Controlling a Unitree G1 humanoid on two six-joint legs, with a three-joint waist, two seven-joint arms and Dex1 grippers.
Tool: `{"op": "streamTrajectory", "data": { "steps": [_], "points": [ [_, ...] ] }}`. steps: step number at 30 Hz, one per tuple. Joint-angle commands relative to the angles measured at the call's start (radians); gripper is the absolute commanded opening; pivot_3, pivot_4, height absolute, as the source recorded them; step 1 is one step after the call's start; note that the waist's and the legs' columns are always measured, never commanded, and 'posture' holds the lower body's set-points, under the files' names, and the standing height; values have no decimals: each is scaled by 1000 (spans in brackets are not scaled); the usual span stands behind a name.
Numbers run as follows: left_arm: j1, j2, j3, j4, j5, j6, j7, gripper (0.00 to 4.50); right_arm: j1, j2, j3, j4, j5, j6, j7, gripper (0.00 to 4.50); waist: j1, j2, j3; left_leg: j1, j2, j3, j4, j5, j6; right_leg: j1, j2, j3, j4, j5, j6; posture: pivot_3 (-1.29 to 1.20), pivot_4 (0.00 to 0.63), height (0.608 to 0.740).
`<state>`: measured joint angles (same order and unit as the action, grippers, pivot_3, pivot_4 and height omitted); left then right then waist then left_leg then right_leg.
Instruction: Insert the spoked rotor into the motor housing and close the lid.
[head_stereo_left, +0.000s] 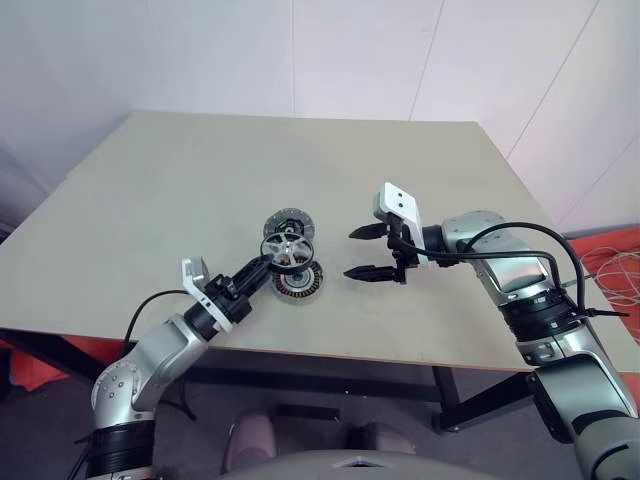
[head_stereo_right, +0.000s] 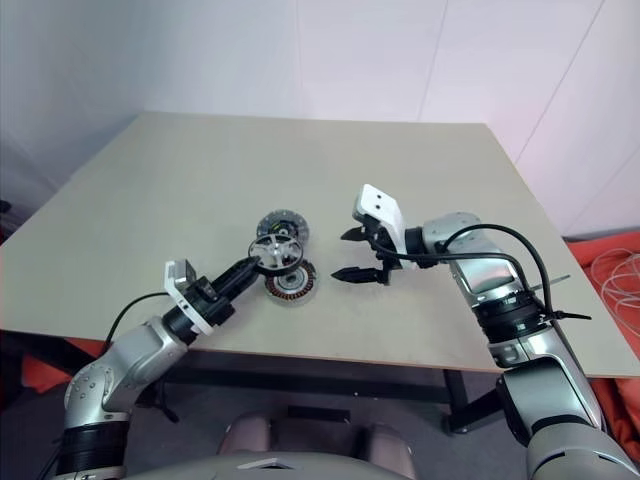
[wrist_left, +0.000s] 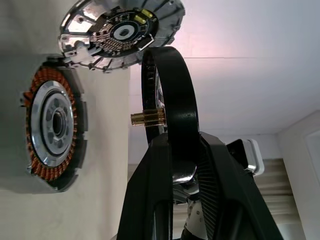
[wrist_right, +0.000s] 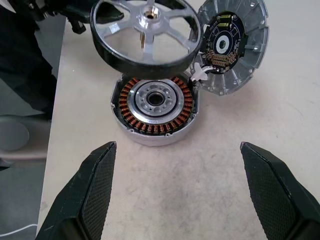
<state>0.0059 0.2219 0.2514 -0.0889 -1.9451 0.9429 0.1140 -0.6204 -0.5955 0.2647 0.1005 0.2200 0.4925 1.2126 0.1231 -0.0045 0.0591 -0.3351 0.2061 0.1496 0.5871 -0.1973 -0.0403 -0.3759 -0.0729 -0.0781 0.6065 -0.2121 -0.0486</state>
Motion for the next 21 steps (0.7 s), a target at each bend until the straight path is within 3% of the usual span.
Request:
{"op": "streamTrajectory", "data": {
  "steps": [1, 21],
  "points": [
    [-23, -7, -13, -21, -27, -4, 3, 357, -15, -10, -31, -37, 17, -4, -3, 4500, 0, 0, 0, 0, 0, 0, 0, 0, 0, 0, 0, 0, 0, 0, 0, 0, 0, 740],
    [-38, -4, -58, 58, 13, -51, 46, 357, -15, 3, -26, -32, 18, -11, -12, 4500, 1, 0, 0, 0, 0, 0, 0, 0, 0, 0, 0, 0, 0, 0, 0, 0, 0, 740]
  ]
}}
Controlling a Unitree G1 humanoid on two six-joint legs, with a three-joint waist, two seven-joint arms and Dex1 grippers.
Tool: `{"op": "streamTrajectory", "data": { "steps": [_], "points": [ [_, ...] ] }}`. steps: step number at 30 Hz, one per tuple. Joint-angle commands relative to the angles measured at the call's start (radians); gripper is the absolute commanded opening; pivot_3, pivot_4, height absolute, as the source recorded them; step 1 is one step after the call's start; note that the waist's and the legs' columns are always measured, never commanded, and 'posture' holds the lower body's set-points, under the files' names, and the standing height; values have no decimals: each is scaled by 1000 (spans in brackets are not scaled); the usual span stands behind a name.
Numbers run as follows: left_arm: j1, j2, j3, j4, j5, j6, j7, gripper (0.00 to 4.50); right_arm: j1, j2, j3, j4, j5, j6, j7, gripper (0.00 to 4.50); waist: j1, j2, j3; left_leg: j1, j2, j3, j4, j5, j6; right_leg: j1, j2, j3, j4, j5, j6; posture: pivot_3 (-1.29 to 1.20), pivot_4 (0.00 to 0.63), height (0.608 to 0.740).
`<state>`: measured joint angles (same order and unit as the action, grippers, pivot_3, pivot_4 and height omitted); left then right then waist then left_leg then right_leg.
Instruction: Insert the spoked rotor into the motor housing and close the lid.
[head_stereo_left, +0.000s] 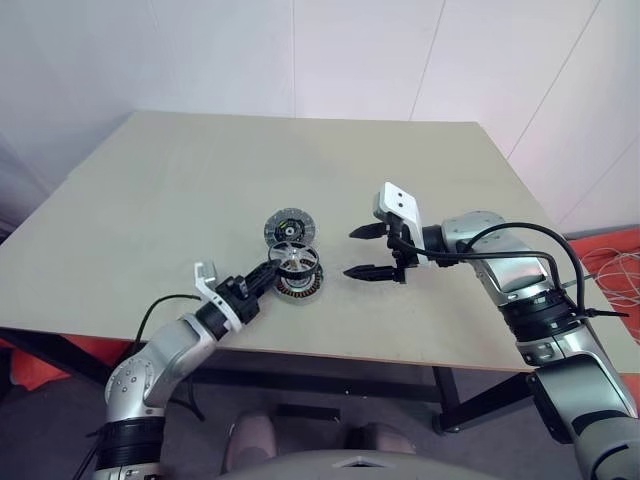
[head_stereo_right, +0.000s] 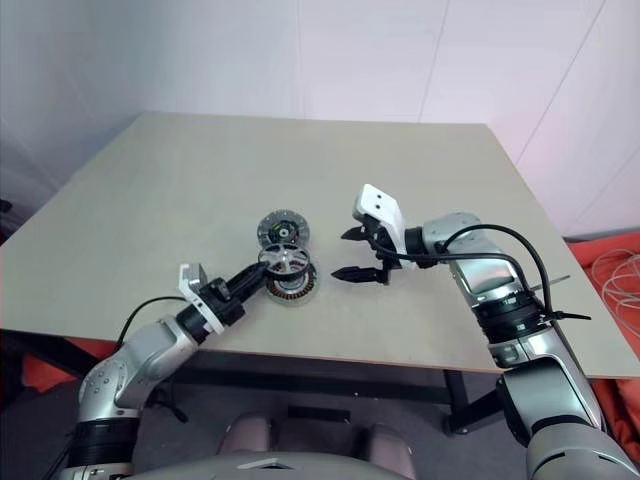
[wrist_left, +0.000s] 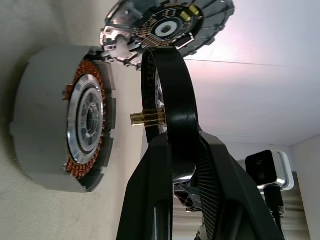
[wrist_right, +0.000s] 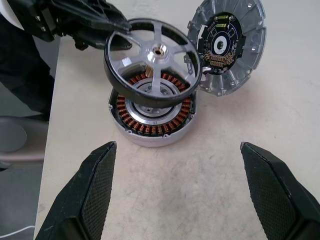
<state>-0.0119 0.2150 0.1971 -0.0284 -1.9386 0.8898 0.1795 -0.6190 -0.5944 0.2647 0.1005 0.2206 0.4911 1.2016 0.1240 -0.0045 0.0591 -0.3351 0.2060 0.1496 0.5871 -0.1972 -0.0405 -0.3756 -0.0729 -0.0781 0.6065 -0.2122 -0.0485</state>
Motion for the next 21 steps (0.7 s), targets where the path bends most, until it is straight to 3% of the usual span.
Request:
{"op": "streamTrajectory", "data": {
  "steps": [1, 21],
  "points": [
    [-21, 4, -4, -1, 9, 3, -22, 357, -16, 2, -26, -33, 18, -9, -2, 4500, 0, 0, 0, 0, 0, 0, 0, 0, 0, 0, 0, 0, 0, 0, 0, 0, 0, 740],
    [-46, 3, -1, 48, 79, 23, -39, 357, -15, 3, -28, -35, 20, -11, -9, 4500, 0, 0, 0, 0, 0, 0, 0, 0, 0, 0, 0, 0, 0, 0, 0, 0, 0, 740]
  ]
}}
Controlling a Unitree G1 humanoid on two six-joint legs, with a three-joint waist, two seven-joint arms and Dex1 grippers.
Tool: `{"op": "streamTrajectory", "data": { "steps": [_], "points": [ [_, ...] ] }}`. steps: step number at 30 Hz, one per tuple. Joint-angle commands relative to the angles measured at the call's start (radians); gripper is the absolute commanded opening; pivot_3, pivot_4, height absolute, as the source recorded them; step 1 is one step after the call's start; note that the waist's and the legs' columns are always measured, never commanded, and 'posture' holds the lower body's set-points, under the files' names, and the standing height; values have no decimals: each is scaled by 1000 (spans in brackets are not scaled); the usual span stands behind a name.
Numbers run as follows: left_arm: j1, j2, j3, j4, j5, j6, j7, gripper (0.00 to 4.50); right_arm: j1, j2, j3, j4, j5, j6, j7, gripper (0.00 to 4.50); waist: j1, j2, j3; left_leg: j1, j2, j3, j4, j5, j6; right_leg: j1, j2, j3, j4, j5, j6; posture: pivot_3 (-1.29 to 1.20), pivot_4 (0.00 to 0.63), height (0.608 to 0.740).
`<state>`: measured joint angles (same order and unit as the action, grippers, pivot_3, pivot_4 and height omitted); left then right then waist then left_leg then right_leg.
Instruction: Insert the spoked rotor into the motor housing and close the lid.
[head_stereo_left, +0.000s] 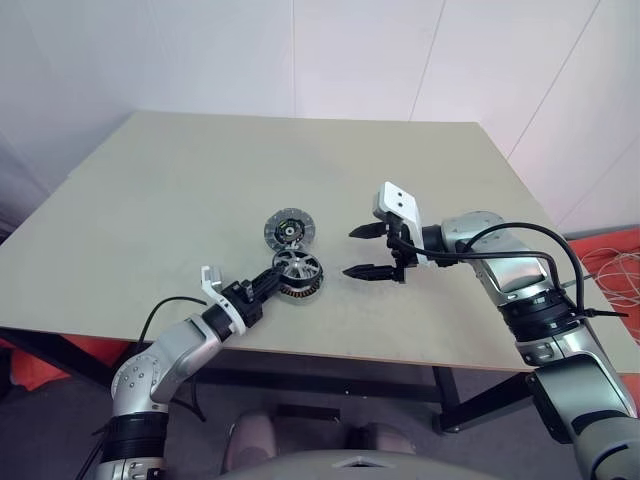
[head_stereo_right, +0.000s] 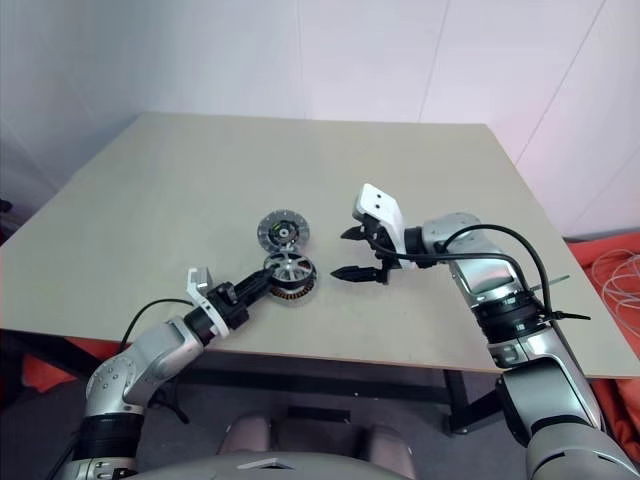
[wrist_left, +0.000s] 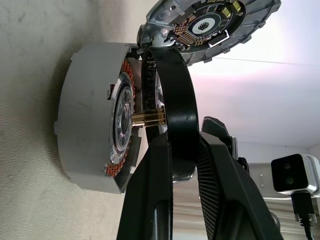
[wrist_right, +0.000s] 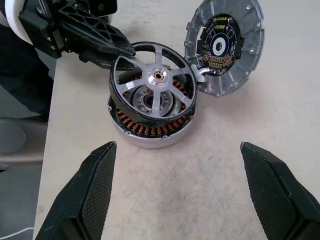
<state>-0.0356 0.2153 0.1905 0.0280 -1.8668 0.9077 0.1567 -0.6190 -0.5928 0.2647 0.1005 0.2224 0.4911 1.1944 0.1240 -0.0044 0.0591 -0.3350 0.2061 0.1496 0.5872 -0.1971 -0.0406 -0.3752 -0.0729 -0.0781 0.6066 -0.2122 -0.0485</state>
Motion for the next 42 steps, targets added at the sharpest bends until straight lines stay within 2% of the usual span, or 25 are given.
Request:
{"op": "streamTrajectory", "data": {
  "steps": [1, 8, 9, 15, 19, 20, 26, 42],
  "points": [
    [-23, 0, 8, -5, 13, 0, -13, 357, -15, 1, -28, -35, 19, -11, -1, 4500, 0, 0, 0, 0, 0, 0, 0, 0, 0, 0, 0, 0, 0, 0, 0, 0, 0, 740],
    [-31, 1, 11, 0, 40, 8, -31, 357, -17, 2, -28, -32, 19, -11, -1, 4500, 0, 0, 0, 0, 0, 0, 0, 0, 0, 1, 0, 0, 0, 0, 0, 0, 0, 740],
    [-31, 3, 9, -2, 46, 10, -32, 1068, -17, 2, -28, -32, 19, -11, -1, 4500, 0, 0, 0, 0, 0, 0, 0, 0, 0, 1, 0, 0, 0, 0, 0, 0, 0, 740],
    [-26, 4, 8, -27, 54, 22, -35, 2887, -16, 4, -29, -33, 19, -10, -3, 4500, 0, 0, 0, 0, 0, 0, 0, 0, 0, 1, 0, 0, 0, 0, 0, 0, 0, 740],
    [-27, 13, 23, -68, -4, 6, 25, 4251, -13, 6, -28, -36, 19, -9, -5, 4500, 0, 0, 0, 1, 0, 0, 0, 0, 0, 4, 0, 0, 0, 0, 0, 0, 0, 740],
    [-27, 17, 24, -82, -19, 5, 29, 4468, -12, 6, -28, -35, 18, -10, -5, 4500, 0, 0, 0, 1, 0, 0, 0, 0, 0, 4, 0, 0, 0, 0, 0, 0, 0, 740],
    [-19, 51, 21, -157, -102, -17, 96, 4468, -12, 15, -22, -33, 17, -12, -5, 4500, -1, 0, 0, 1, 0, 0, 0, 0, 0, 3, 0, 0, 0, 0, 0, 0, 0, 740],
    [3, 82, 37, -242, -105, 22, 149, 4468, -18, 37, -11, -18, 8, -25, 2, 4500, -1, 0, 0, 0, 0, 0, 0, 0, 0, 0, 0, 0, 0, 0, 0, 0, 0, 740]
  ]
}}
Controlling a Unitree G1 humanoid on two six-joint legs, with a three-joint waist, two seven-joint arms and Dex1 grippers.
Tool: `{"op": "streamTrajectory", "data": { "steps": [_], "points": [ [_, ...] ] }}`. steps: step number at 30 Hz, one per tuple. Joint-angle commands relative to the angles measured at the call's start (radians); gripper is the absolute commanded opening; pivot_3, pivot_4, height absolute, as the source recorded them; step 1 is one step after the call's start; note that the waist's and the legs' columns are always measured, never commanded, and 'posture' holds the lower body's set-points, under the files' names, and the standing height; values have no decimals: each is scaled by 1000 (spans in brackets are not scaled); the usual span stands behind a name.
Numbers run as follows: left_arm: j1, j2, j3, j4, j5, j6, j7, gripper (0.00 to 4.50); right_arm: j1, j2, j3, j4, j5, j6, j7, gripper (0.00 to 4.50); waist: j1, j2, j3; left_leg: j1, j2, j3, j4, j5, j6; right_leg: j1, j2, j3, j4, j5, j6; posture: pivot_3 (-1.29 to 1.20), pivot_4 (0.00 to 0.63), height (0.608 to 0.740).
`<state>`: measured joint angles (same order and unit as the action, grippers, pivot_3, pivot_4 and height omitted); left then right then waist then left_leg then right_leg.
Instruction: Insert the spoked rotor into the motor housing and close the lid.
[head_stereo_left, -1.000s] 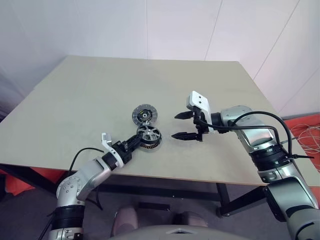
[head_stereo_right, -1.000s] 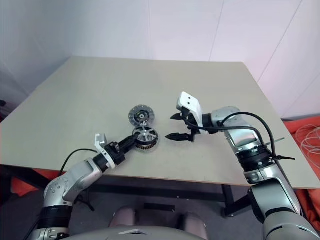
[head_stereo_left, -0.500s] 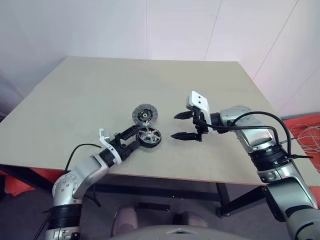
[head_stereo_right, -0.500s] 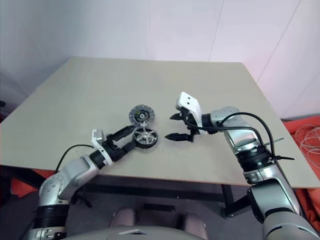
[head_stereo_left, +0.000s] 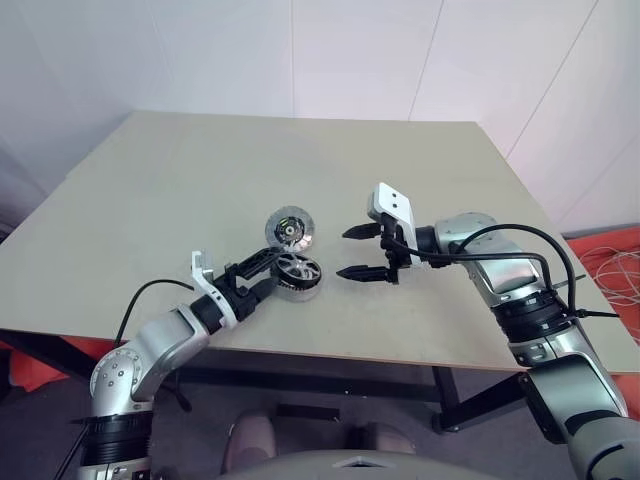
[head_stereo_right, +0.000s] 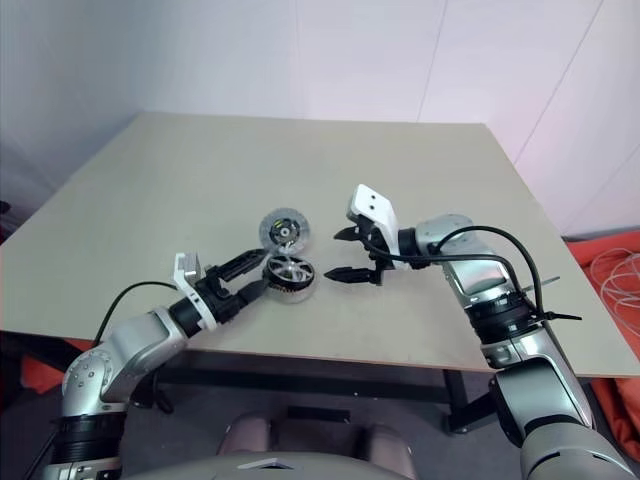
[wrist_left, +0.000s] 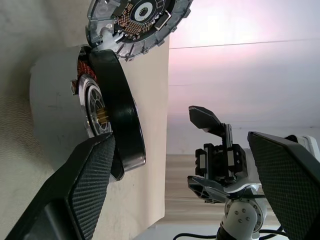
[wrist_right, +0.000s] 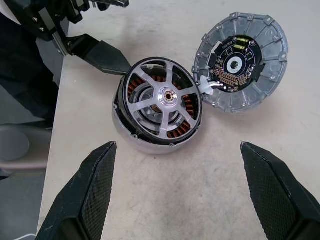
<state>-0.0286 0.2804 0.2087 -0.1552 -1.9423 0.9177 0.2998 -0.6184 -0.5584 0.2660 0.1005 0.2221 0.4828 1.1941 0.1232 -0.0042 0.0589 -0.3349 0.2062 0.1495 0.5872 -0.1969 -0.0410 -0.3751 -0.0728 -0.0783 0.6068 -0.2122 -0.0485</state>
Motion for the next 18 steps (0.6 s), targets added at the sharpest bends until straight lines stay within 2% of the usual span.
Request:
{"op": "streamTrajectory", "data": {
  "steps": [1, 9, 14, 18],
  "points": [
    [-2, 19, 18, -58, -30, 10, 16, 4468, -19, 2, -11, -18, 7, -18, 3, 4500, 0, 0, 0, 0, 0, 0, 0, 0, 0, 0, 0, 0, 0, 0, 0, 0, 0, 740],
    [-28, 17, 4, -48, -30, -14, 86, 4468, -22, 2, -4, -13, -2, -26, 7, 4500, 1, 0, 0, 0, 0, 0, 1, 0, 0, 1, 0, 0, 0, 0, 0, 0, 0, 740],
    [-23, 138, -62, -51, -6, 41, 75, 4468, -23, 2, -3, -11, -5, -29, 7, 4500, 1, 0, 0, 1, 0, 0, 1, 0, 0, 0, 0, 0, 1, 0, 0, 0, 0, 740],
    [-39, 249, -109, -62, 155, 96, 11, 4468, -21, 1, -3, -14, -5, -29, 9, 4500, 0, 0, 0, 1, 0, 0, 1, 0, 0, 1, 0, 0, 1, 0, 0, 0, 0, 740]
  ]
}}
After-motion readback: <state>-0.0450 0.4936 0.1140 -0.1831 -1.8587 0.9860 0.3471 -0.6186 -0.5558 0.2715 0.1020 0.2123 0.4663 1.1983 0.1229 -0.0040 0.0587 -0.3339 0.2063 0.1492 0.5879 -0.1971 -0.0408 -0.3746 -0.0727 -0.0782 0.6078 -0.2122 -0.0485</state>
